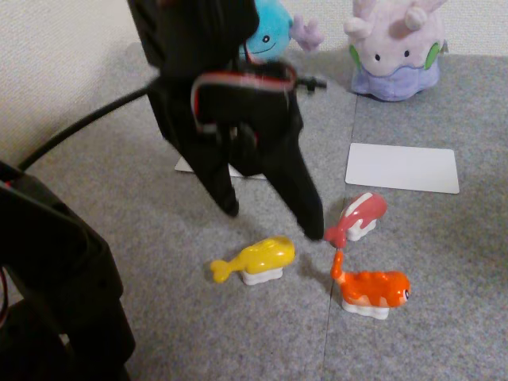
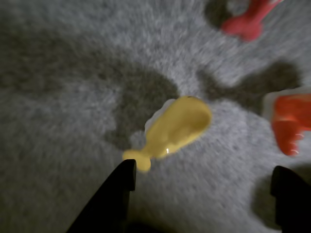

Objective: Wooper wants to eat egg sudhi, and Goomy wants to eat shrimp sushi

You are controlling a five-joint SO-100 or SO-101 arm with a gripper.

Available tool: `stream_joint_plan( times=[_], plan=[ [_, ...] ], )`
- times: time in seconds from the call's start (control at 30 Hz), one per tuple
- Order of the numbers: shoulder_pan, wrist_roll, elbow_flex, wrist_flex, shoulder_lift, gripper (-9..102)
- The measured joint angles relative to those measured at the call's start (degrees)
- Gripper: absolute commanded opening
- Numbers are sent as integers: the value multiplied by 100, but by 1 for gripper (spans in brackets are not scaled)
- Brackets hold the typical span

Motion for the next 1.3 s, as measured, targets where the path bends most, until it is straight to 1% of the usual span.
stream_joint_plan(
  times=[0.1,0.23,0.47,0.53,0.67,1.13,1.3],
  plan=[
    [-44,141,369,-413,0,32],
    [-246,299,624,-712,0,32],
    [-281,343,1063,-1433,-18,32],
    [-237,343,1160,-1556,-18,30],
    [-246,343,1213,-1679,-79,23],
    [-352,554,1257,-1925,-158,8],
    [-439,554,1239,-2118,-527,7]
  ],
)
